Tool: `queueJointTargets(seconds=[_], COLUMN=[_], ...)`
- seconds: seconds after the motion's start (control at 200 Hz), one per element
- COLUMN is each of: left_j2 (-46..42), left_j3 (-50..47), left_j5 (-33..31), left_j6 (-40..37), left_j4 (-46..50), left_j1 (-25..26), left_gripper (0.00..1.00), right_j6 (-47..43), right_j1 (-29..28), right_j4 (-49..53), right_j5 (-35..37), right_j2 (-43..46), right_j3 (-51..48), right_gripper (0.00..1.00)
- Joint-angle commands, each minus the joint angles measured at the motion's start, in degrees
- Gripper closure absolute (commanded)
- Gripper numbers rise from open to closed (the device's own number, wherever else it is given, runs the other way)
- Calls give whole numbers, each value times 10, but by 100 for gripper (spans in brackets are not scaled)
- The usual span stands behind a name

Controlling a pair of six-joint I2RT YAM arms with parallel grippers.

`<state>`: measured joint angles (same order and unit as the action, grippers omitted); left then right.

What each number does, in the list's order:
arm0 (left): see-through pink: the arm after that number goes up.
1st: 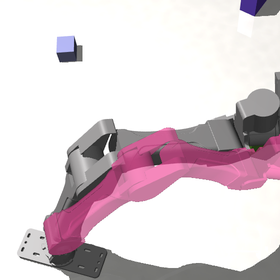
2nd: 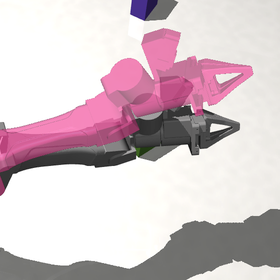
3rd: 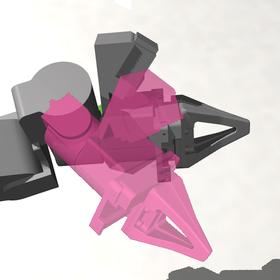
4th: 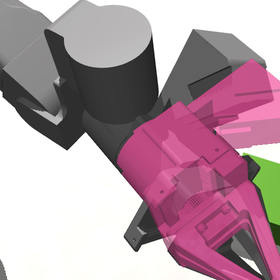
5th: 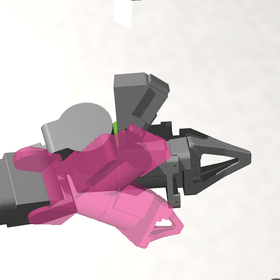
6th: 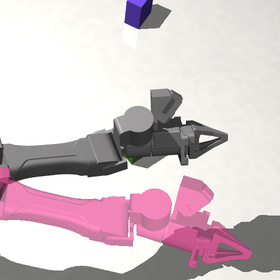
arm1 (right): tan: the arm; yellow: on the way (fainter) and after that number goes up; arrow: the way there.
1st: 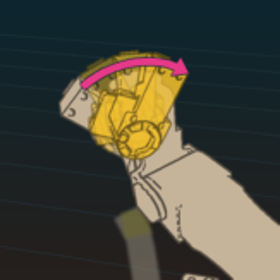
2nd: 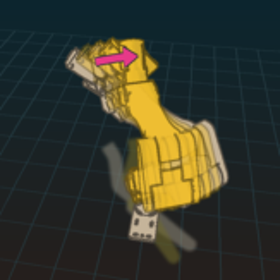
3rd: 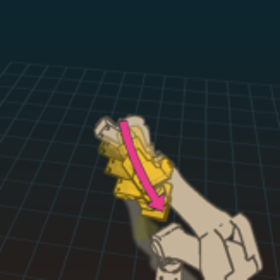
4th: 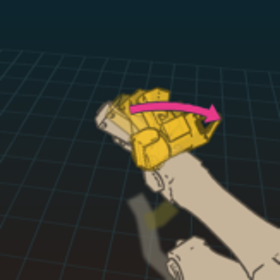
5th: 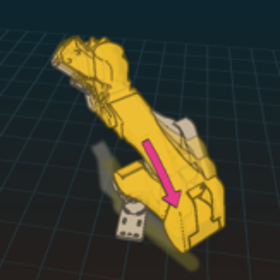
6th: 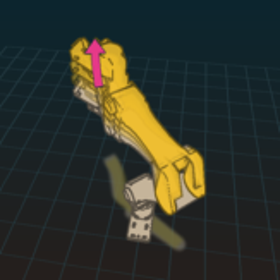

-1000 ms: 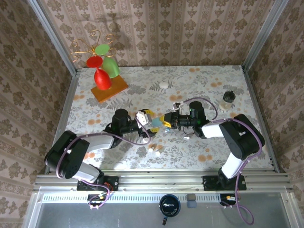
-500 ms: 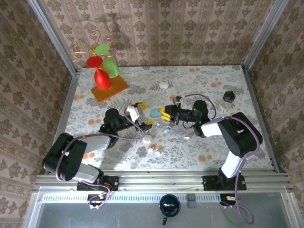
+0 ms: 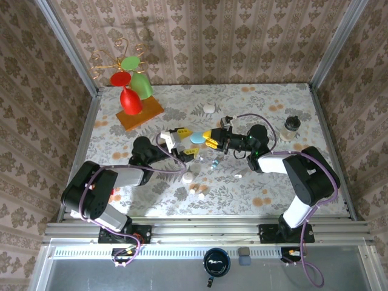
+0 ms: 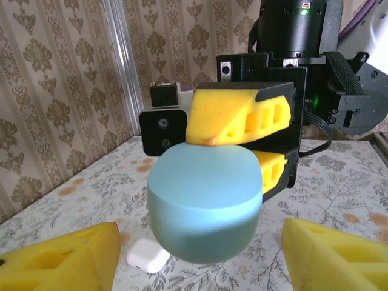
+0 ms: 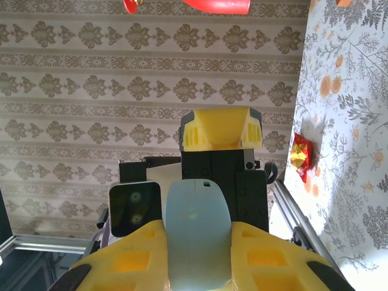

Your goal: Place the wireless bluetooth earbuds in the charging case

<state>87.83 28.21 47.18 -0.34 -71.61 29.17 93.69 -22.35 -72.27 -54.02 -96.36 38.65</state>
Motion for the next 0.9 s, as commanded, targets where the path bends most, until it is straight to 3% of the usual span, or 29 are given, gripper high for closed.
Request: queueJointTargets(seconds=[0.0, 0.545, 0.89], left_j2=[9, 15, 14], left_j3=[15, 24, 26], left_j5=[17, 15, 20], left_j6=[7, 9, 22], left_j4=[-25, -26, -26], left_j1=[8, 23, 26], left_gripper=[34, 49, 49], right_j6=[13, 10, 5], right_j1=[-4, -6, -6], right_j4=[-24, -22, -21], right_j5=[-4, -8, -11], right_j2=[15, 11, 8], right_j3=[18, 8, 12], right_gripper=[100, 100, 100])
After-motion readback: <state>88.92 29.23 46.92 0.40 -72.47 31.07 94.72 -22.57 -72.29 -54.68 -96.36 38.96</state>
